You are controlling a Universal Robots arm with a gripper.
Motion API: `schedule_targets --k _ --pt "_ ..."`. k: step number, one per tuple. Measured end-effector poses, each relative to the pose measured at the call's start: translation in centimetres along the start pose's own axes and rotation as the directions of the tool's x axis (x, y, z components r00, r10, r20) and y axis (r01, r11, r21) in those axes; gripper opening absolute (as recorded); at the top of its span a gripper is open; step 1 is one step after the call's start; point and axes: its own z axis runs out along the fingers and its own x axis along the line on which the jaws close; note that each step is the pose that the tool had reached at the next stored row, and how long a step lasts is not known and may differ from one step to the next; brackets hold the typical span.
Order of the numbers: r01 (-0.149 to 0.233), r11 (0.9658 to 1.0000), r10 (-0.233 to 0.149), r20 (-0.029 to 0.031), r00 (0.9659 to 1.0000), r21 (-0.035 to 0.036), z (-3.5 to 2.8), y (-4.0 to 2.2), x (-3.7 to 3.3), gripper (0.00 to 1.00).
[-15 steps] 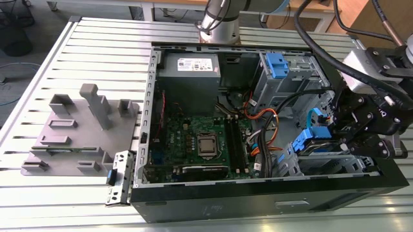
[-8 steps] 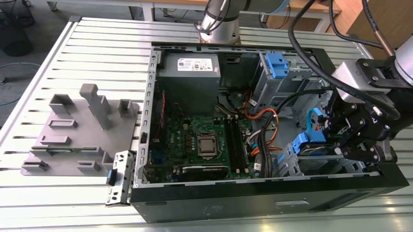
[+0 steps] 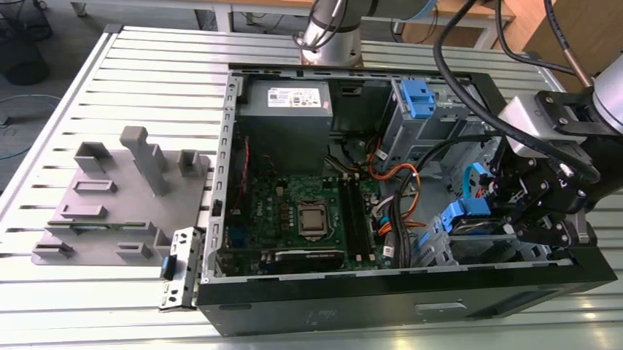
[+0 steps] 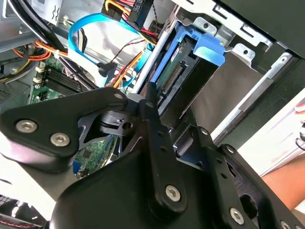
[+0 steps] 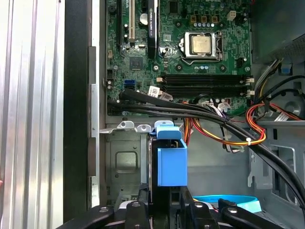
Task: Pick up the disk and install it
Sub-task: 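Insert the disk into the insertion slot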
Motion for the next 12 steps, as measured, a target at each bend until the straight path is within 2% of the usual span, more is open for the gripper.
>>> schedule_targets --k 2,3,8,12 --pt "0.000 1.0000 0.000 0.0001 1.0000 0.0000 0.01 0.00 0.00 0.35" --pt "0.000 1.0000 0.000 -0.0001 1.0000 0.0000 0.00 0.00 0.00 0.42" --pt "0.000 1.0000 0.000 -0.0002 1.0000 0.0005 -0.01 0.00 0.00 0.42" --pt "0.005 0.9999 -0.005 0.0044 1.0000 0.0141 0.07 0.13 0.01 0.42"
